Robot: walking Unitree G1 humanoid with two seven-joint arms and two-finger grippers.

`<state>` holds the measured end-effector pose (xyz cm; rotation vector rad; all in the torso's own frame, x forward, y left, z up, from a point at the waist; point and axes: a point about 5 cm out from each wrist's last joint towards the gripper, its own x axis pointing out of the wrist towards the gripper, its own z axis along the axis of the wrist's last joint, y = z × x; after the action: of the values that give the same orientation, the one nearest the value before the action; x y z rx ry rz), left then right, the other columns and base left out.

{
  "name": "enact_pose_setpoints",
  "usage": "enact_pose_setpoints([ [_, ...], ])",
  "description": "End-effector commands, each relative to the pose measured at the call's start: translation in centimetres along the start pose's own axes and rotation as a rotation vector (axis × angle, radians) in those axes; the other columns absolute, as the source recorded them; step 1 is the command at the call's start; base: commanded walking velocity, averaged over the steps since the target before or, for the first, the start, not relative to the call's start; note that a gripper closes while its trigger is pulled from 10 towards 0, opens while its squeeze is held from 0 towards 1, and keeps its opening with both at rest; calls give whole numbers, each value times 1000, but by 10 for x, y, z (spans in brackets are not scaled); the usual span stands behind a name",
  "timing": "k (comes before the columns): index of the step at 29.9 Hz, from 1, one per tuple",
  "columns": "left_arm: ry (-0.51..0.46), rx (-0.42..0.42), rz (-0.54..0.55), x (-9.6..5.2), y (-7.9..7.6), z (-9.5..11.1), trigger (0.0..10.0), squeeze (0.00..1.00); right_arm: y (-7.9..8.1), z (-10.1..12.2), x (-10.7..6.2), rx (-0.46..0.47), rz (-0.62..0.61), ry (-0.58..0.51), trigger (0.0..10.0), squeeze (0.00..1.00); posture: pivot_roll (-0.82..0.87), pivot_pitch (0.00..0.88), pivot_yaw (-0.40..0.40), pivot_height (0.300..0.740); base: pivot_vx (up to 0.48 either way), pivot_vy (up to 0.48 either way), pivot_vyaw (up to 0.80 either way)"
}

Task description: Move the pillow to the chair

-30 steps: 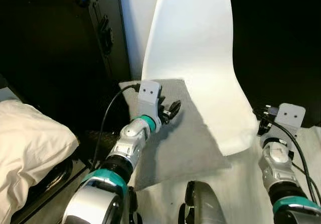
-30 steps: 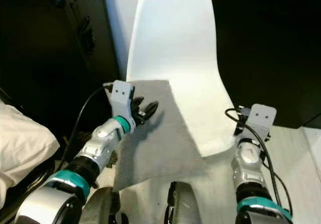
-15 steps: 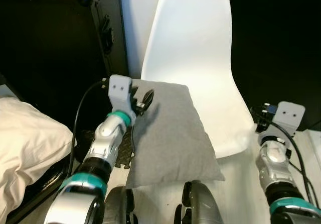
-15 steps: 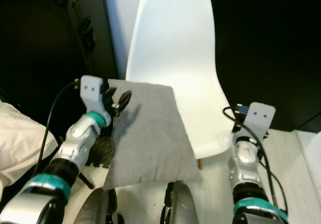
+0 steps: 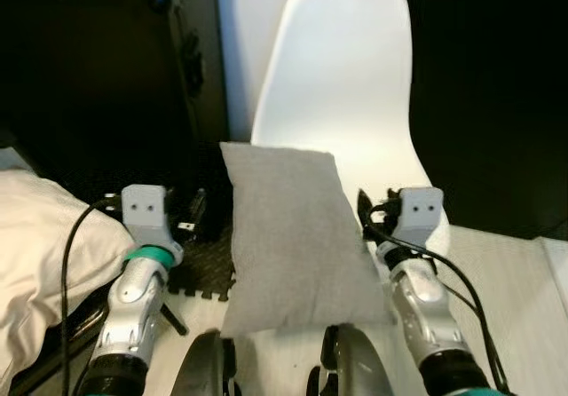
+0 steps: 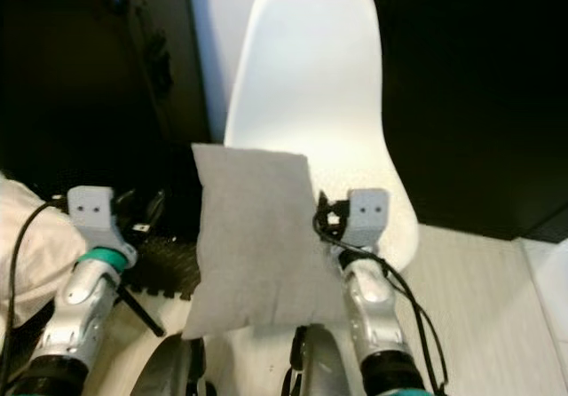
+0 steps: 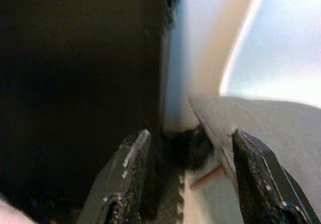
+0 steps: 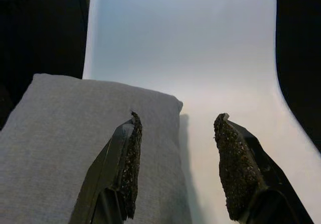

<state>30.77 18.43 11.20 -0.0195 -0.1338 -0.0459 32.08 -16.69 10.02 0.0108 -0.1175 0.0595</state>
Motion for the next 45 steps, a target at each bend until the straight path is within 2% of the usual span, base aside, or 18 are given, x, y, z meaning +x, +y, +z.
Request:
enact_pose_setpoints([
  [1,24,25,-18,-9,-8,-4,10000,0,2,-12,-7,-1,-10,42,10000,0,104,31,-39,621,0,0,0],
  [5,19,32,-74,-16,-20,-1,10000,0,2,-23,-15,-30,-43,103,10000,0,109,20,-46,621,0,0,0],
  [12,4,41,-145,-14,-35,9,10000,0,3,-22,-21,-27,-53,113,10000,0,108,15,-28,648,0,0,0],
  [18,8,38,-150,-13,-37,13,10000,0,4,-22,-22,-26,-72,109,10000,0,100,11,-12,662,0,0,0],
  [28,30,-15,-138,-6,-45,15,10000,0,0,-24,-27,-40,-118,129,10000,0,89,11,2,699,0,0,0],
  [36,48,-28,-125,1,-45,16,10000,0,-4,-23,-27,-41,-138,126,10000,0,85,7,15,725,0,0,0],
  [45,62,-28,-122,0,-45,15,10000,0,-3,-22,-27,-36,-143,126,10000,0,90,8,11,740,0,0,410],
])
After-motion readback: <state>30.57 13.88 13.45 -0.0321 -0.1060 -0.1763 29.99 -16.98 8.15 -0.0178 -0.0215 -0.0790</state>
